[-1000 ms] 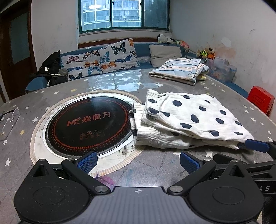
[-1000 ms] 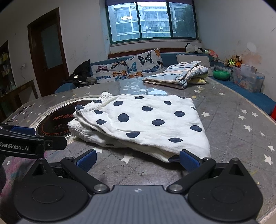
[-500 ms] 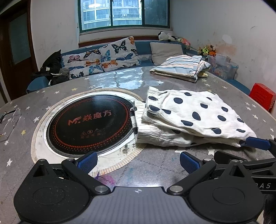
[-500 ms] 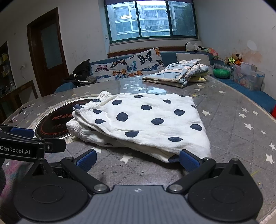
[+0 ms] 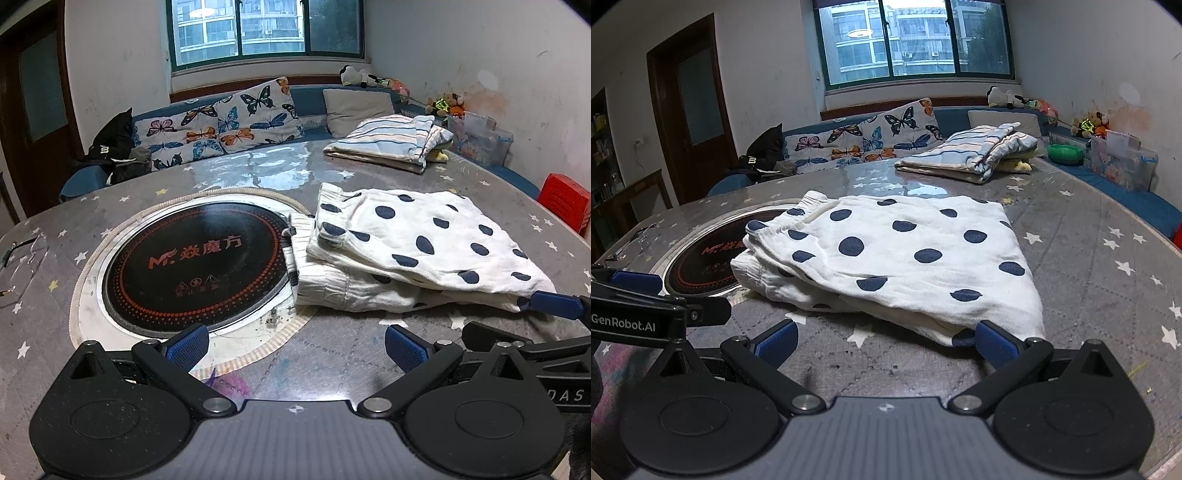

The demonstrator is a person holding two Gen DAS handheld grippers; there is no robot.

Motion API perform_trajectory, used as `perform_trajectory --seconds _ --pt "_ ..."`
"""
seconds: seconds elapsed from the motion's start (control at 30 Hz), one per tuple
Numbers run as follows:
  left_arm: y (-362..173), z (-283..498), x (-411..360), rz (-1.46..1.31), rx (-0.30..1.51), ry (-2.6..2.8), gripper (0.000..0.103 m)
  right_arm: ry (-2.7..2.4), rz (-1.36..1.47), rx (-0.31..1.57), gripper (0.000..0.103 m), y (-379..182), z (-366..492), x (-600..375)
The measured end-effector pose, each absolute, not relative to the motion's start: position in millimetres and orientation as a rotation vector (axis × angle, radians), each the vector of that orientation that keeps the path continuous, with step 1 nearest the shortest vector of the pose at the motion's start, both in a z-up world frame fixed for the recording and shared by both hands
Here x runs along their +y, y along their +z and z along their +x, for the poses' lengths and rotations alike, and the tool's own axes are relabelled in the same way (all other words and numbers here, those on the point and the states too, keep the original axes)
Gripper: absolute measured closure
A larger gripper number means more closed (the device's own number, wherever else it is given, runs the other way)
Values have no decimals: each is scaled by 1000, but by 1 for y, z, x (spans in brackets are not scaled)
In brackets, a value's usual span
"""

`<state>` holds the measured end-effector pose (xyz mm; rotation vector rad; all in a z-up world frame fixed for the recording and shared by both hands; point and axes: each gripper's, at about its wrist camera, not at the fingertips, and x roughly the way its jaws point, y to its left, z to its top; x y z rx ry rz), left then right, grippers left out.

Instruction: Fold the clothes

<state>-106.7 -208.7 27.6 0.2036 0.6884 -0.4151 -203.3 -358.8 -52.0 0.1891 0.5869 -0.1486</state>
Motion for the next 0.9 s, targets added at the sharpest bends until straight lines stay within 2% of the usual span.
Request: perform_trajectory --seconds 0.9 --pt "18 -112 -204 198 718 -416 0 -207 186 605 0 -50 -220 -367"
